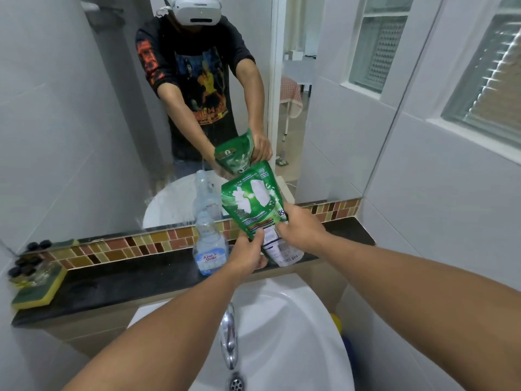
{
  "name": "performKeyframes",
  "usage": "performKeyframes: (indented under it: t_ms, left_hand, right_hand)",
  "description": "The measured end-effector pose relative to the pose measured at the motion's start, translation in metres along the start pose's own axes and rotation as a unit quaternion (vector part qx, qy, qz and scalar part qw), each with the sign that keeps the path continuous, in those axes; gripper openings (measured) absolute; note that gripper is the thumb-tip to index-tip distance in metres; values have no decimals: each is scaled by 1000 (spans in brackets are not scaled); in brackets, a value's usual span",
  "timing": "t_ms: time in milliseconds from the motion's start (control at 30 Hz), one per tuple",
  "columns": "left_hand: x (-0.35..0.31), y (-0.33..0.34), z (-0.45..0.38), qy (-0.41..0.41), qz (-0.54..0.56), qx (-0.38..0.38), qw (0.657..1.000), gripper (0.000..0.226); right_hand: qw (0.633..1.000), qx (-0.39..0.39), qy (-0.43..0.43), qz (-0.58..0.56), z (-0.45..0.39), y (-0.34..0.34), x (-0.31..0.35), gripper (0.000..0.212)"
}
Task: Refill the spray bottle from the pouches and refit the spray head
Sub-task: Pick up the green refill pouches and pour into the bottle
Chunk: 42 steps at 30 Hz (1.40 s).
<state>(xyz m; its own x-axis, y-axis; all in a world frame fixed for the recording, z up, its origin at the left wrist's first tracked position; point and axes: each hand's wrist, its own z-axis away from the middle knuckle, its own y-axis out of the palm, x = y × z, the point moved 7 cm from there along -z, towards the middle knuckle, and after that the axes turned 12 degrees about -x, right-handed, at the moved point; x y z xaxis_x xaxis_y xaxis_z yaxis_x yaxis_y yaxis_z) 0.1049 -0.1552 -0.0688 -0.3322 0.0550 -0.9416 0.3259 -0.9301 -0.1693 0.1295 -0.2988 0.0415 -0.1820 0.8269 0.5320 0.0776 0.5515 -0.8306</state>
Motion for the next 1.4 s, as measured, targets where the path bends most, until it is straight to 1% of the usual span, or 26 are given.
performKeyframes:
  t_ms: [100, 267, 367, 467, 533, 667, 800, 967, 1067, 1167, 1267, 1367, 1400]
  left_hand:
    - [-5, 14, -3, 77, -111, -26, 990, 42]
    - [-11, 64, -4, 118, -162, 2, 980, 42]
    - [-14, 102, -7, 124, -161, 27, 979, 39]
    - [-17, 137, -14, 115, -176, 33, 977, 34]
    - [-21, 157, -21, 124, -189, 30, 974, 34]
    - [-31, 195, -33, 144, -186, 57, 970, 36]
    - [-36, 217, -45, 160, -211, 51, 963, 34]
    - [-37, 229, -50, 178, -208, 62, 960, 29]
    - [-40, 234, -51, 190, -204, 75, 957, 25]
    - [-41, 236, -56, 186, -205, 66, 959, 21]
    - [-39, 233, -59, 178, -215, 47, 959, 7]
    - [-30, 225, -59, 151, -236, 53, 959, 14]
    - [-26, 220, -58, 141, -246, 57, 957, 19]
  right_hand:
    - [996, 0, 60, -65, 2, 5, -38, 9]
    - [982, -28, 143, -123, 2, 6, -110, 16]
    - [973, -41, 169, -150, -5, 1, -148, 10]
    - [967, -58, 183, -170, -17, -8, -182, 12]
    - [963, -67, 189, -179, -26, -14, -202, 12]
    - [958, -71, 203, -192, -44, -22, -238, 10]
    - [945, -82, 224, -224, -57, -21, -267, 14]
    - [933, -96, 237, -252, -65, -15, -288, 23]
    - [933, -101, 240, -249, -66, -15, -299, 23]
    - [938, -90, 238, -237, -68, -14, -306, 23]
    - [950, -59, 235, -195, -68, -13, -311, 31]
    - [964, -20, 228, -134, -62, -9, -310, 37]
    - [966, -4, 231, -116, -57, -6, -310, 40]
